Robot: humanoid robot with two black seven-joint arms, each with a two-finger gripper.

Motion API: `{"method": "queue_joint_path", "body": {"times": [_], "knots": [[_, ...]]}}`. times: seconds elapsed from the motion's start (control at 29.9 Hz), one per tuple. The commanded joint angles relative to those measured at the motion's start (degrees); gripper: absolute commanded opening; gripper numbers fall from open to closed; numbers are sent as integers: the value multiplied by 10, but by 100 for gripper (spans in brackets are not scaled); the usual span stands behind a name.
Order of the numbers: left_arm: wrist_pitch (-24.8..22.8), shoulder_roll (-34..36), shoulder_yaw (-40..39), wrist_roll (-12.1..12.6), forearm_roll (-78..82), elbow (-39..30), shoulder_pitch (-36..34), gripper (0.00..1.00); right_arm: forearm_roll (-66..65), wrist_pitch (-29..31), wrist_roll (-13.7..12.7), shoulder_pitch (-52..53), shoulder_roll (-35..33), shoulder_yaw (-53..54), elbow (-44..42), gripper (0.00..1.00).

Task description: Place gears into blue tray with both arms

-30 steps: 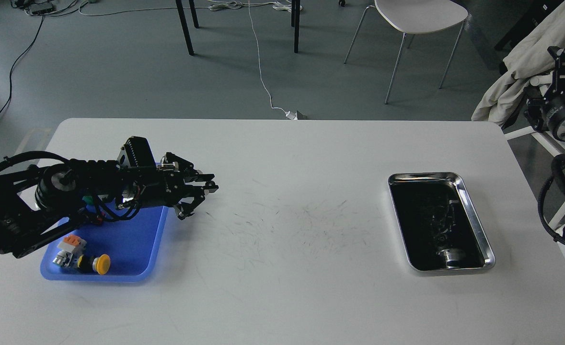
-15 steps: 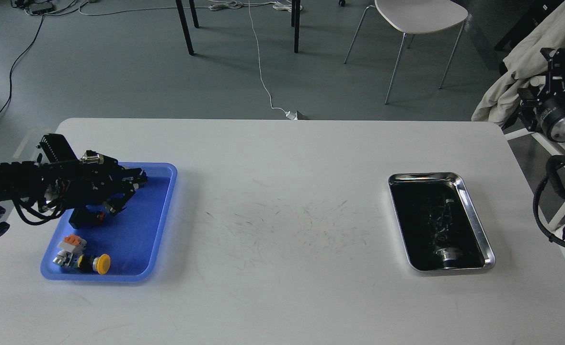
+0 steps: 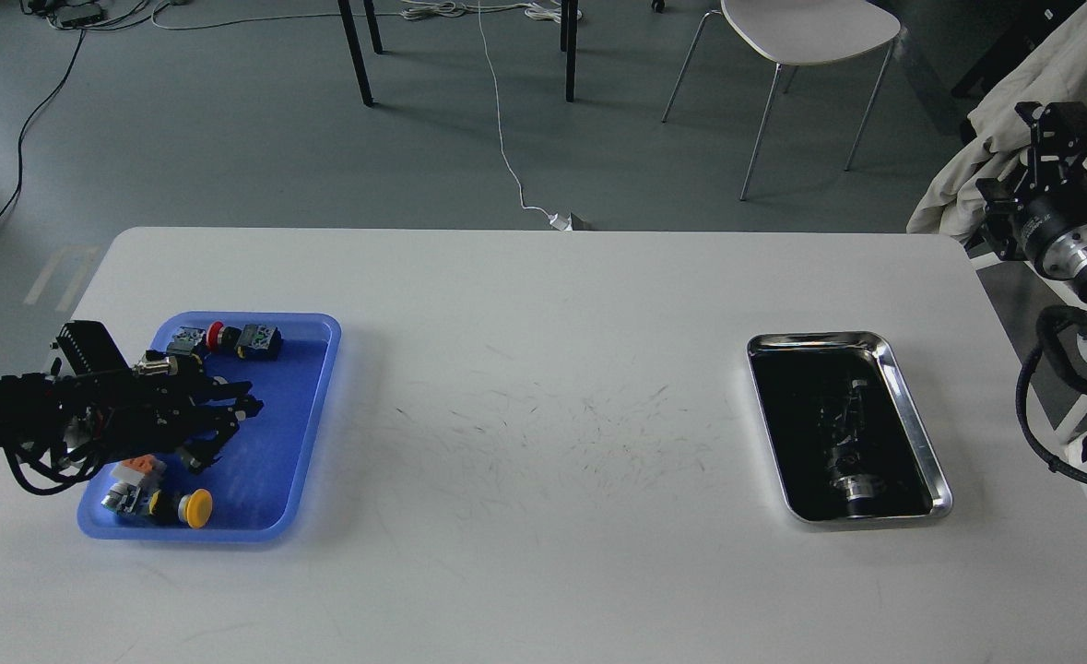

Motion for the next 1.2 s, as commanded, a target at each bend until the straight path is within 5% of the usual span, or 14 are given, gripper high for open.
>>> {"method": "queue_joint_path", "body": {"times": [0.0,0.9,0.97,1.17], "knots": [[10,8,0,0,-1,-1,18,8,0,0,0,0,-1,-1,0,94],[20,12,-1,0,-4,-2,45,18,-1,0,0,2,4,-2,1,94],[22,13,-1,0,-23,-6,45,34,-1,0,0,1,5,-2,1,94],[25,16,-3,0,-84,-8,44,58,-1,0,0,2,5,-15,1,94]]}}
